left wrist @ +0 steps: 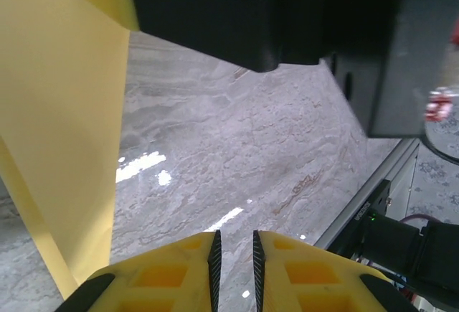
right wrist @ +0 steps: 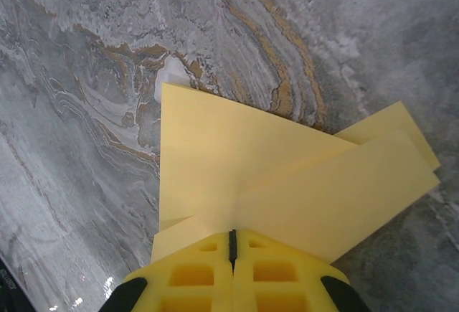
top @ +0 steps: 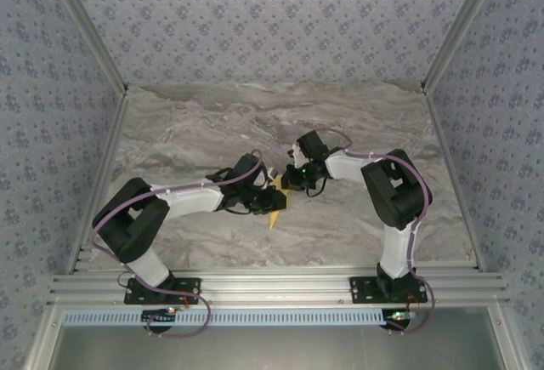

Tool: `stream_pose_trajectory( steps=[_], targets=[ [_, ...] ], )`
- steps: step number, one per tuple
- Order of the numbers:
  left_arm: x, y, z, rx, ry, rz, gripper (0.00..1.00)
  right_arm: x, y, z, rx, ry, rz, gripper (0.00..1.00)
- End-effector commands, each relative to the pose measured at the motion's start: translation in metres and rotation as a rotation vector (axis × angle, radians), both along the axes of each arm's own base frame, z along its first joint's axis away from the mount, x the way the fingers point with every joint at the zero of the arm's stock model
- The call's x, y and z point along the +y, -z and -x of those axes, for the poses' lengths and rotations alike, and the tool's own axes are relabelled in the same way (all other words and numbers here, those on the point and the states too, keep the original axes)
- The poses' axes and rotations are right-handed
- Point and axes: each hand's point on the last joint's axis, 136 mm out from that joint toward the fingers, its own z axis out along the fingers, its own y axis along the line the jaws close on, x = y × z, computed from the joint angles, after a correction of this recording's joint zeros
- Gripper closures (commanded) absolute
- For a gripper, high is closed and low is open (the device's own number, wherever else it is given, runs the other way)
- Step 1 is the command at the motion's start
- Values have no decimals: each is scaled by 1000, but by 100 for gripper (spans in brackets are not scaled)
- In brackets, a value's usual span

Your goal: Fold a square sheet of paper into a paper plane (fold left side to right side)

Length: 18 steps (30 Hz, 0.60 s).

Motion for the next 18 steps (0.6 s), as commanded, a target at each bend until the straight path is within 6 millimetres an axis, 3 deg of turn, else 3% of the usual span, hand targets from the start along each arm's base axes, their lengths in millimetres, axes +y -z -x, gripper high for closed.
stream_pose_trajectory(
  steps=[1, 18],
  targets=[
    [8, 16, 6, 23, -10, -51, 79, -13, 20, 8, 42, -1, 92, 97],
    [28, 55, 25, 96, 3, -144, 80, -16, 21, 7, 40, -4, 114, 97]
  ],
)
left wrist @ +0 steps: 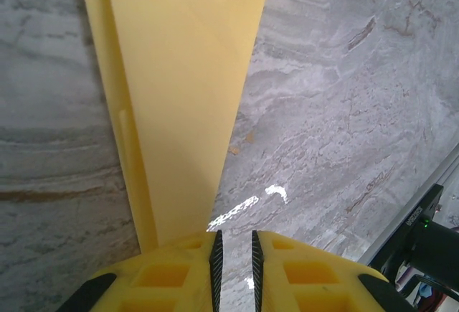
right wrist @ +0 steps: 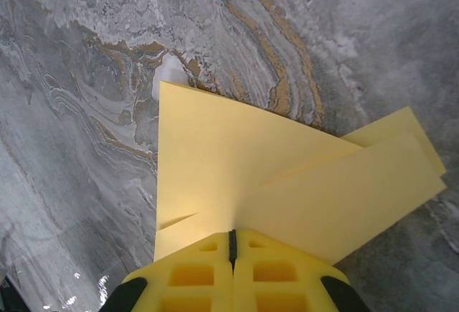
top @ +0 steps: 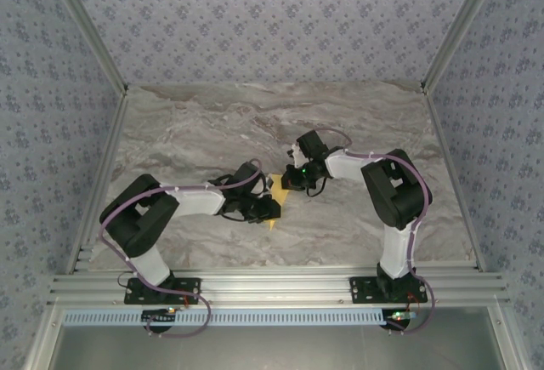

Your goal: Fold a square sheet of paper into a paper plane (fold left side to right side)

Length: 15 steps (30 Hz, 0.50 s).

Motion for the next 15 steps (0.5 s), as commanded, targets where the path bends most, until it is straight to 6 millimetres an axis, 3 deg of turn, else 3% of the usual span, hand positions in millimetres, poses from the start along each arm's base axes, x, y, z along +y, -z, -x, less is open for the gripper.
stream_pose_trajectory(
  steps=[1, 15],
  targets=[
    [10, 16, 12, 33, 16, -55, 80, -15, 21, 8, 44, 6, 102, 97],
    [27, 25, 31, 61, 29, -101, 84, -22, 25, 7, 57, 16, 135, 97]
  ],
)
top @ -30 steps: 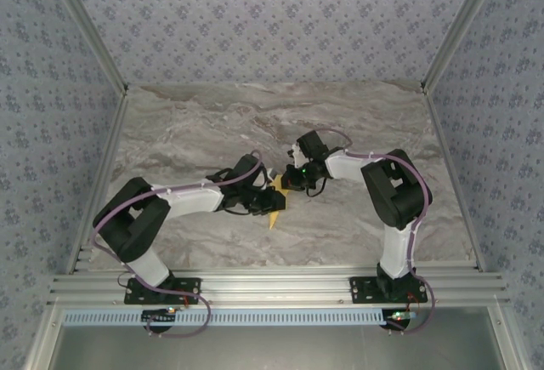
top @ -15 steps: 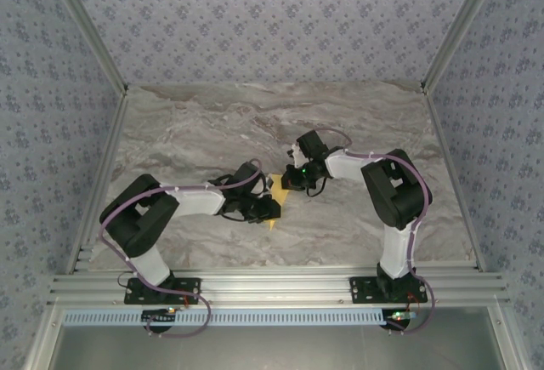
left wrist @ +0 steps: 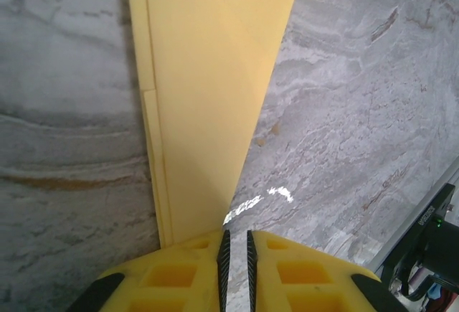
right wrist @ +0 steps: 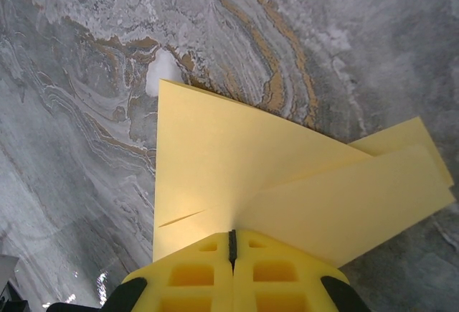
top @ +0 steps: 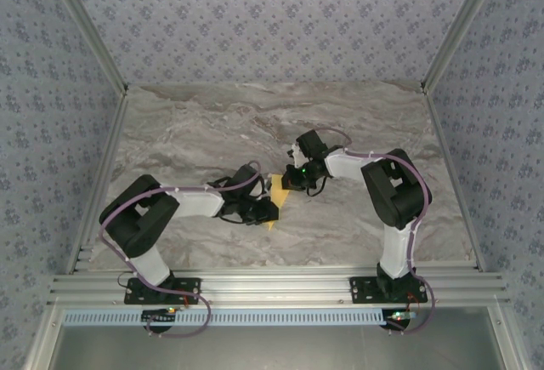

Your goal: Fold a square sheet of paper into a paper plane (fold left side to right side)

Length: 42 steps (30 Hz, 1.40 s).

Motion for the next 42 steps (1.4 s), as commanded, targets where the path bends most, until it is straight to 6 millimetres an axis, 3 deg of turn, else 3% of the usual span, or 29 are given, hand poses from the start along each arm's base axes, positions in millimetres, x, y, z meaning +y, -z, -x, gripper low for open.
stream_pose_trajectory(
  steps=[1, 14, 19, 24, 27, 36, 42],
  targets=[
    [22, 17, 29, 68, 33, -89, 85, -20, 24, 5, 41, 16, 119, 96],
    [49, 19, 64, 89, 27, -125, 88, -23, 26, 3, 51, 22, 123, 96],
    [41, -8, 47, 33, -1, -55, 88, -21, 25, 4, 50, 18, 119, 97],
    [18, -45, 24, -37, 13, 40, 85, -21, 25, 4, 49, 16, 122, 96],
    [5, -53, 11, -64, 32, 60, 82, -20, 25, 4, 49, 16, 122, 96],
    [-7, -16, -8, -39, 55, -10, 81, -20, 23, 5, 51, 10, 120, 97],
    [3, 8, 6, 14, 59, -63, 81, -21, 23, 5, 45, 7, 129, 96]
  ],
)
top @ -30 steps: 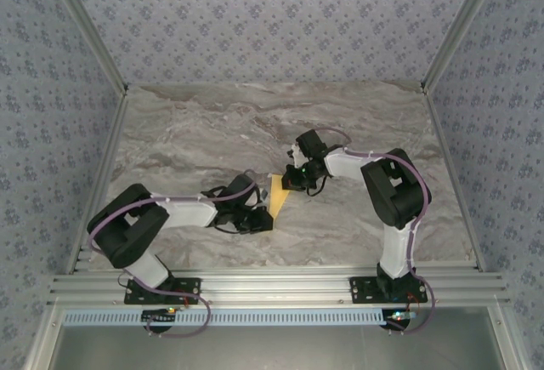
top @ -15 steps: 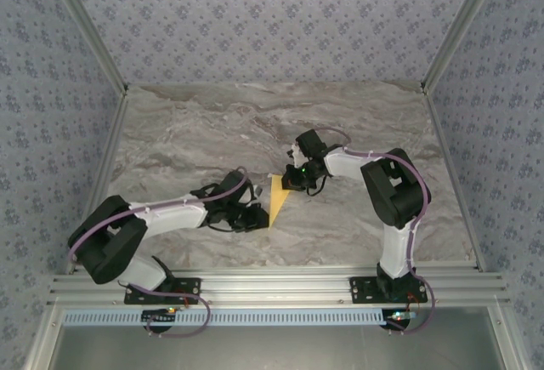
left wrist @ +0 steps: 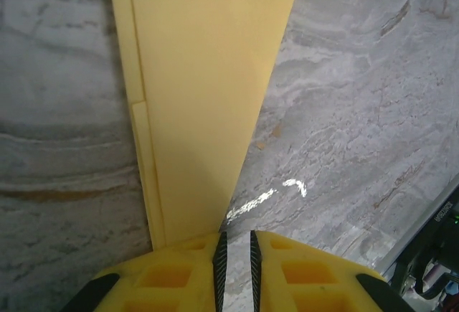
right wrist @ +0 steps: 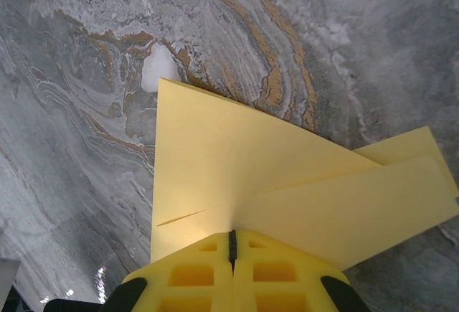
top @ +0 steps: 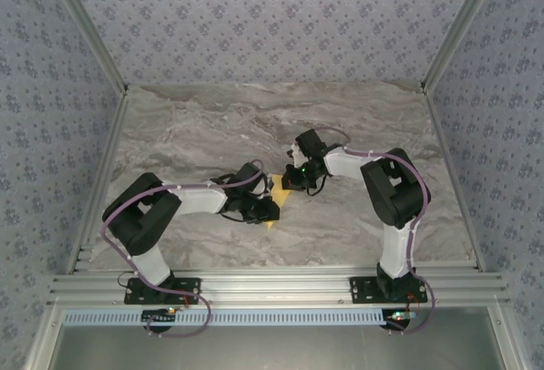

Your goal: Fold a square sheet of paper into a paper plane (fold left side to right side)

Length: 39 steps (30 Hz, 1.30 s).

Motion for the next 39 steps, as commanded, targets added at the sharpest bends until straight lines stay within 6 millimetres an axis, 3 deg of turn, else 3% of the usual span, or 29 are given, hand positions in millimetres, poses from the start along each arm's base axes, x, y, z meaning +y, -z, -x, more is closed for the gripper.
stream_pose_trajectory(
  steps=[1, 10, 16, 21, 27, 34, 39],
  targets=[
    [8, 11, 12, 24, 20, -31, 82, -21, 23, 4, 33, 19, 117, 96],
    [29, 21, 52, 73, 21, -75, 85, -21, 22, 3, 28, 19, 114, 97],
    [40, 11, 64, 58, 12, -72, 85, -11, 3, -11, -23, 16, 57, 96],
    [45, -15, 46, -29, -28, -59, 83, -3, -43, -36, -153, 17, 38, 89],
    [68, -48, 8, -203, -144, -111, 69, -17, -80, -36, -271, 50, 177, 64],
    [108, -74, -26, -373, -277, -261, 58, -18, -75, -6, -296, 153, 399, 34],
    [114, -78, -28, -402, -268, -290, 57, -7, -55, 12, -240, 218, 398, 33]
  ],
)
